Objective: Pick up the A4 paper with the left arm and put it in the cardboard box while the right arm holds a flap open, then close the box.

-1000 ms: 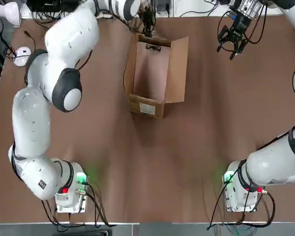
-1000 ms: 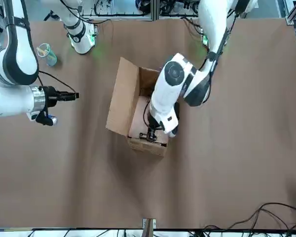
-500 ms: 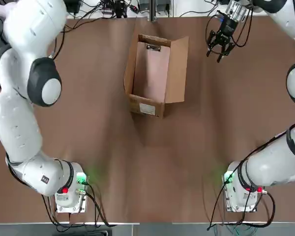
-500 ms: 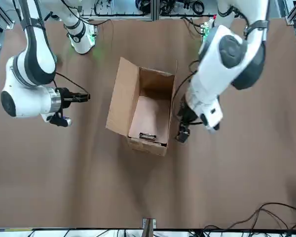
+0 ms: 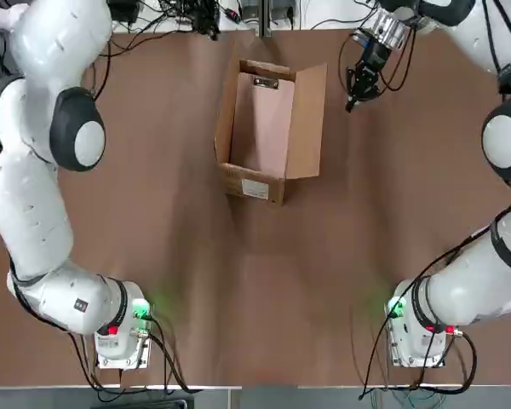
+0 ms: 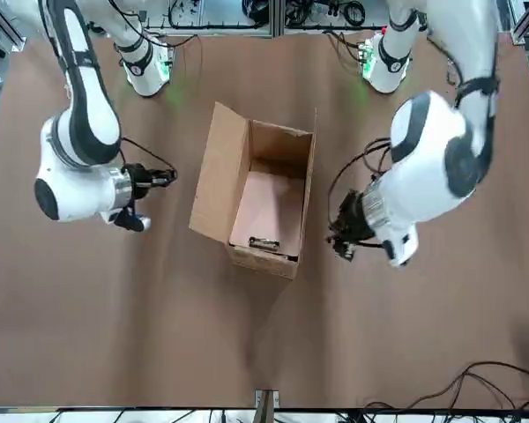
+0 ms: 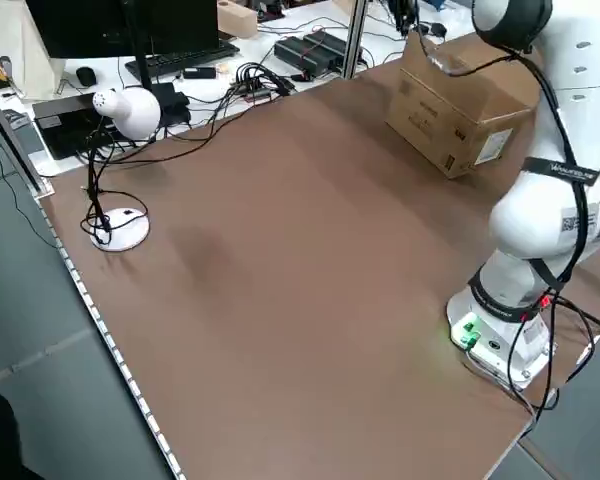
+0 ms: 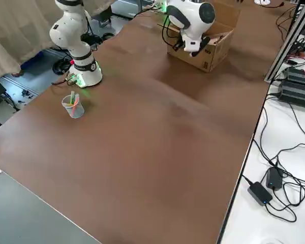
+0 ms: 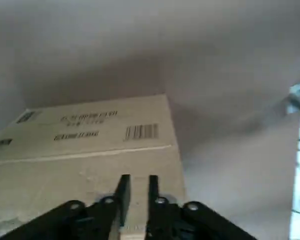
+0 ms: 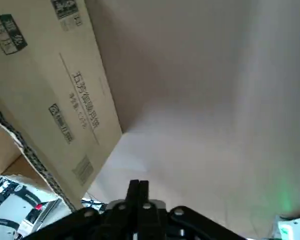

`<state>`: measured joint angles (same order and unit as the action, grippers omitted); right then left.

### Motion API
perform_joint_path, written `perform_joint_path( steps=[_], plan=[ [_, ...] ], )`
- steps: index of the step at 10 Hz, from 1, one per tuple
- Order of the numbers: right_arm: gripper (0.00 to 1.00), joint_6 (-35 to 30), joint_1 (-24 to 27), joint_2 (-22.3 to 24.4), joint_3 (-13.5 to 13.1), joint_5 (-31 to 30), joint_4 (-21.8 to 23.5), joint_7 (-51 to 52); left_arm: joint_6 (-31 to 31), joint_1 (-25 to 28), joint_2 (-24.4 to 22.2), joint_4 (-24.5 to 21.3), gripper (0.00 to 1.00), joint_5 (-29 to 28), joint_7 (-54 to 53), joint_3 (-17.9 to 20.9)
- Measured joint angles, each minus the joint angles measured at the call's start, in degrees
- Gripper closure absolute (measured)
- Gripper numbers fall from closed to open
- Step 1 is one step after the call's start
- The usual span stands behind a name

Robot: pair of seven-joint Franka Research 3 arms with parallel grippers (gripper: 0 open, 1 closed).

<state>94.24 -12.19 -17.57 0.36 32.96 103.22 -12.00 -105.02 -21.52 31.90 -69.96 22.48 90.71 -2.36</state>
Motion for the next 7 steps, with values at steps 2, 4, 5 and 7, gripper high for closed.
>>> perform_joint_path(
  steps=[2,4,5,7],
  plan=[
    [0.98,3.0,-3.0,-2.6,0.0,1.9,-0.2,-0.1,-3.3,-3.4,2.7,0.0,0.91,1.0,2.7,-0.3],
    [0.98,3.4,-4.0,-3.8,0.0,2.2,-0.8,-0.1,-5.7,-6.3,3.3,0.0,0.91,1.0,6.4,-0.3],
    [0.99,3.0,-4.0,-3.8,0.0,2.7,-1.6,-0.1,-7.1,-7.8,3.5,0.0,0.91,1.0,7.9,-0.3],
    [0.99,-1.4,-3.9,-3.8,-0.1,6.4,-5.1,-0.3,-11.8,-10.6,6.3,-0.5,0.91,0.7,9.8,-0.1]
  ],
)
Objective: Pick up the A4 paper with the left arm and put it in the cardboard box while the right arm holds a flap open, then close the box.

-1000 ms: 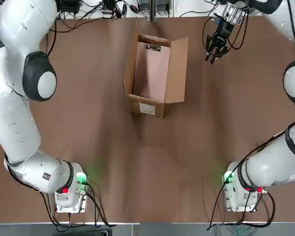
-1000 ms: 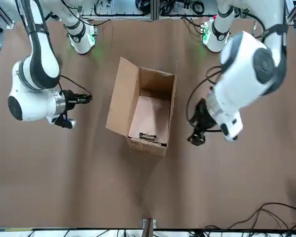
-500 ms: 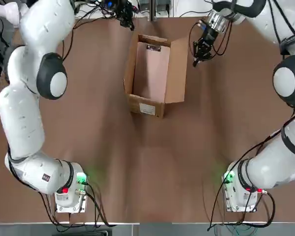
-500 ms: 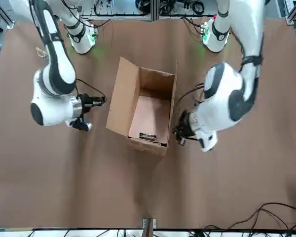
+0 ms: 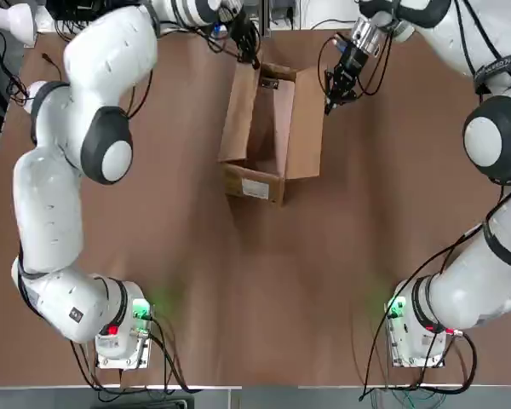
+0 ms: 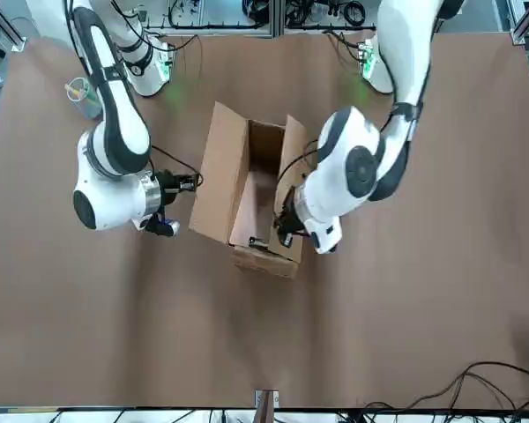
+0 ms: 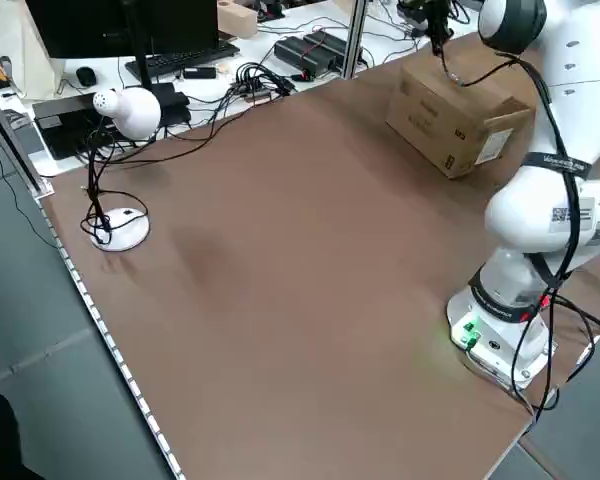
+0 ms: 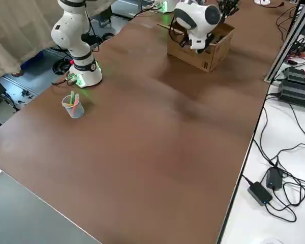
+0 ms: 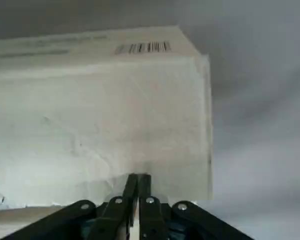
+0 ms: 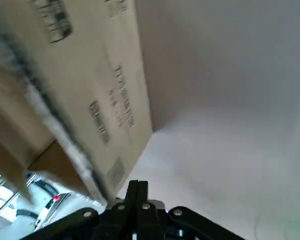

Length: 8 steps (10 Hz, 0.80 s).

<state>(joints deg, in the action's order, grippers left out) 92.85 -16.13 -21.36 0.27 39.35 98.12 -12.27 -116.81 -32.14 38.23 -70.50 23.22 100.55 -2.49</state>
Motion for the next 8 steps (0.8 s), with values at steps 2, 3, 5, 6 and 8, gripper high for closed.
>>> perform_joint_path(
  steps=[2,3,5,6,8],
  plan=[
    [0.99,-3.4,-0.1,0.1,0.0,2.7,-4.2,-1.8,-3.7,-1.4,3.5,-0.1,0.91,-1.9,1.2,0.1],
    [0.99,-3.4,-0.6,0.1,0.1,3.9,-4.6,-2.0,-3.8,-1.4,3.7,0.1,0.91,-2.2,1.3,0.1],
    [0.99,-2.0,-2.4,-0.3,0.1,5.1,-4.6,-3.0,-4.0,-1.4,3.8,0.1,0.91,-2.2,1.4,0.1],
    [0.99,0.0,-3.5,-0.8,0.1,5.3,-4.5,-3.3,-4.1,-1.4,3.8,0.1,0.91,-2.2,1.4,0.1],
    [0.99,3.3,-5.5,-1.8,0.1,7.2,-4.7,-4.4,-5.1,-1.4,3.6,0.9,0.91,-2.8,1.4,0.4]
  ],
)
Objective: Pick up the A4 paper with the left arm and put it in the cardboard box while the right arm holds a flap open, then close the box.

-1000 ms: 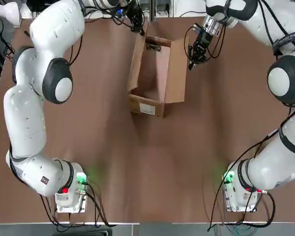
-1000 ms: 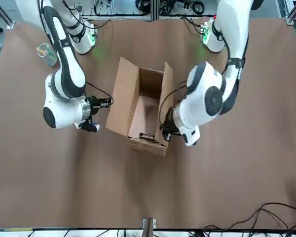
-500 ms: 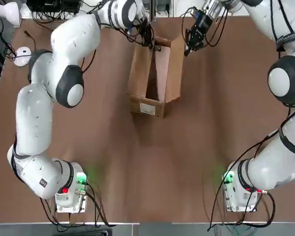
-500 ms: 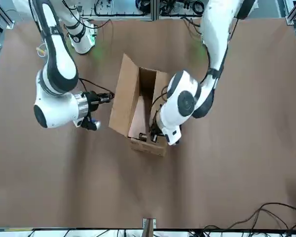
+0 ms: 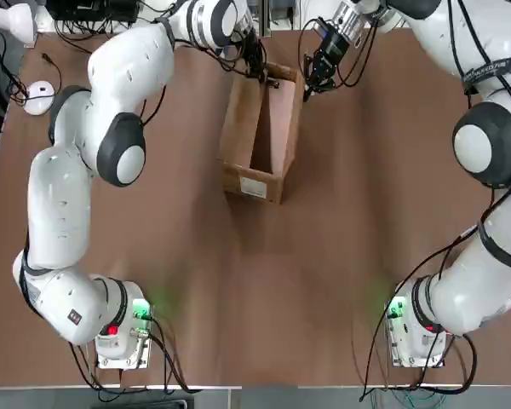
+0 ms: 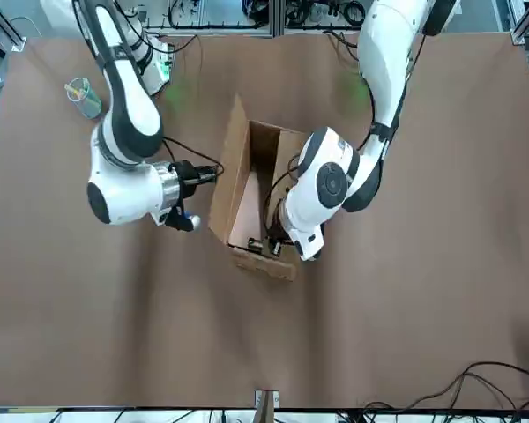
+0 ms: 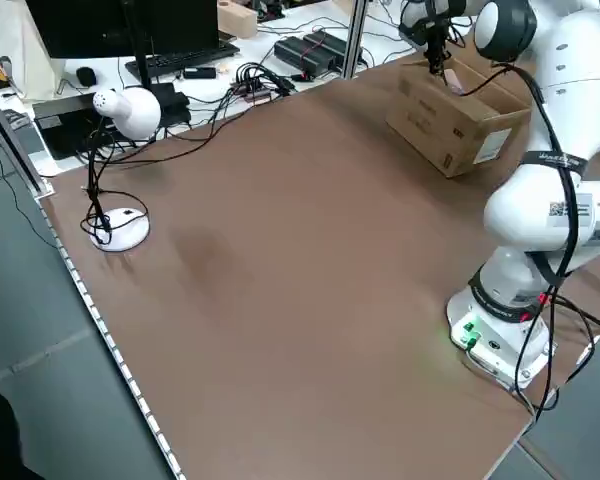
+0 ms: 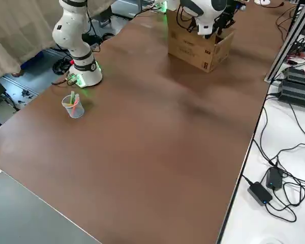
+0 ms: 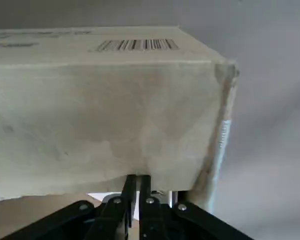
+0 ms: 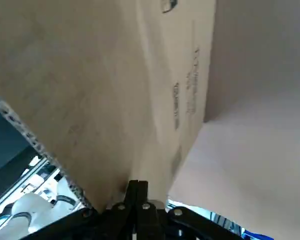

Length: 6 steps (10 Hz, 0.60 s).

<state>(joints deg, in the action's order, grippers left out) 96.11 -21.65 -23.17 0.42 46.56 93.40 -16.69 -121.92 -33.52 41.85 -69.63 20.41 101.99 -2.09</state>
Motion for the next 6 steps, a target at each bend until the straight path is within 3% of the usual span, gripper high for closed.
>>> perform_joint_path(
  steps=[3,6],
  plan=[
    [0.99,5.9,-3.3,-2.8,0.0,0.7,0.2,-1.8,0.4,0.4,-3.7,1.4,0.91,-2.6,0.0,0.8],
    [0.99,10.5,-6.4,-4.8,0.0,1.3,0.1,-3.1,8.2,3.0,-9.7,1.6,0.9,-5.9,-4.4,3.3]
  ],
)
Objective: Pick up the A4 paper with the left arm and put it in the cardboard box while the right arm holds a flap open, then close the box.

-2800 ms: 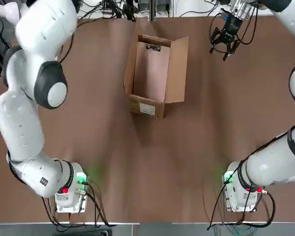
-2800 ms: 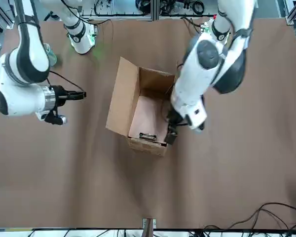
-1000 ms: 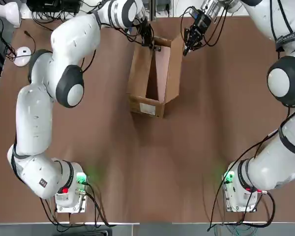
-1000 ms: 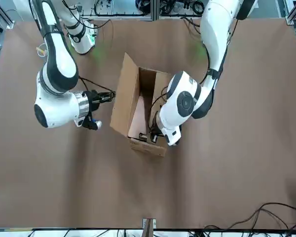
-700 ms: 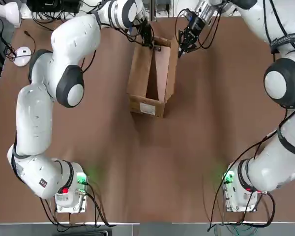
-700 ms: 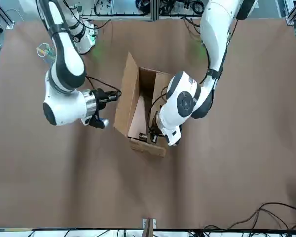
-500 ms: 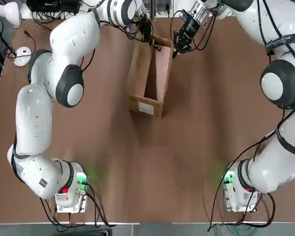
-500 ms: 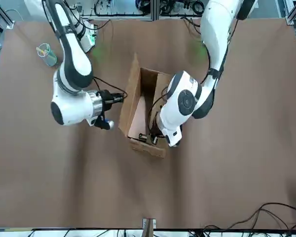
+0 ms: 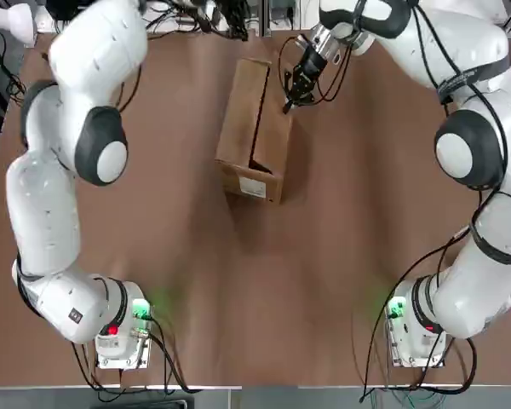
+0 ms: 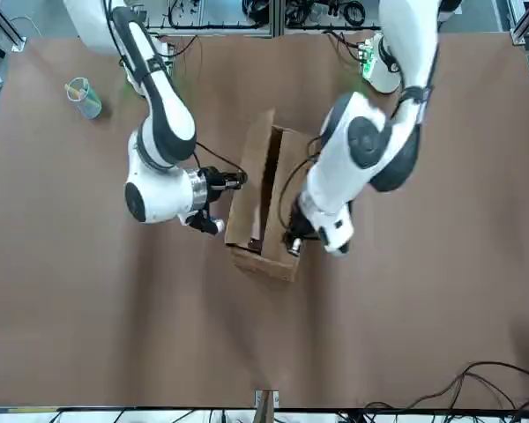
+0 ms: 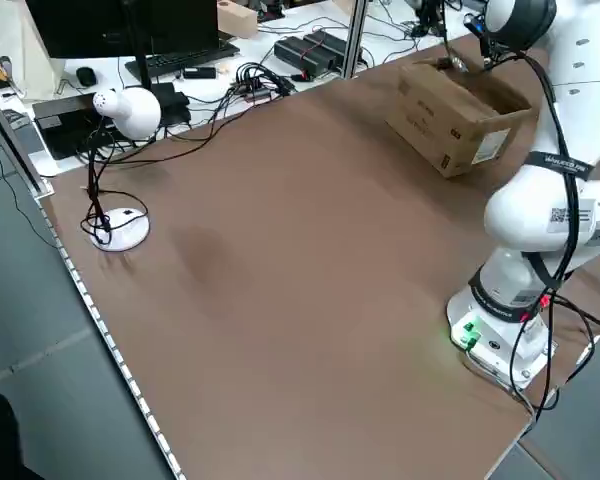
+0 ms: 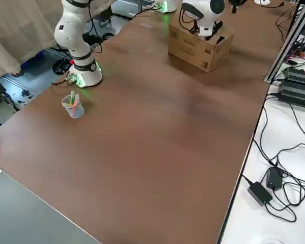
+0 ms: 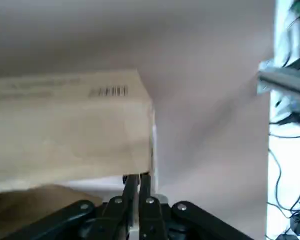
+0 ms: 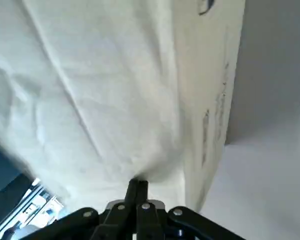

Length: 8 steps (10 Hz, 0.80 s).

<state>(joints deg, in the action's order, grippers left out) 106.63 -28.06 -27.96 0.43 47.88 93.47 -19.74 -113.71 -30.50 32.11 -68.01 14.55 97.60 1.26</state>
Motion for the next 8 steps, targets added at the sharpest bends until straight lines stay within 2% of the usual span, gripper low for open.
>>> perform_joint_path(
  steps=[2,3,5,8],
  plan=[
    [0.99,1.5,-1.2,-1.2,0.0,0.2,-0.2,-0.2,6.7,5.4,-3.4,0.0,0.85,-2.5,-12.0,0.2],
    [0.99,2.0,-1.5,-1.2,0.0,0.2,-0.3,-0.6,9.5,8.4,-4.8,0.0,0.79,-3.7,-18.9,0.3],
    [0.99,3.3,-2.2,-1.3,0.0,0.2,-0.2,-1.4,14.0,12.6,-6.5,0.0,0.52,-6.2,-30.7,0.3],
    [0.99,4.5,-3.0,-1.5,-0.2,-0.9,-0.3,-1.6,15.8,14.4,-7.4,-0.2,0.08,-10.5,-43.8,0.0]
  ],
)
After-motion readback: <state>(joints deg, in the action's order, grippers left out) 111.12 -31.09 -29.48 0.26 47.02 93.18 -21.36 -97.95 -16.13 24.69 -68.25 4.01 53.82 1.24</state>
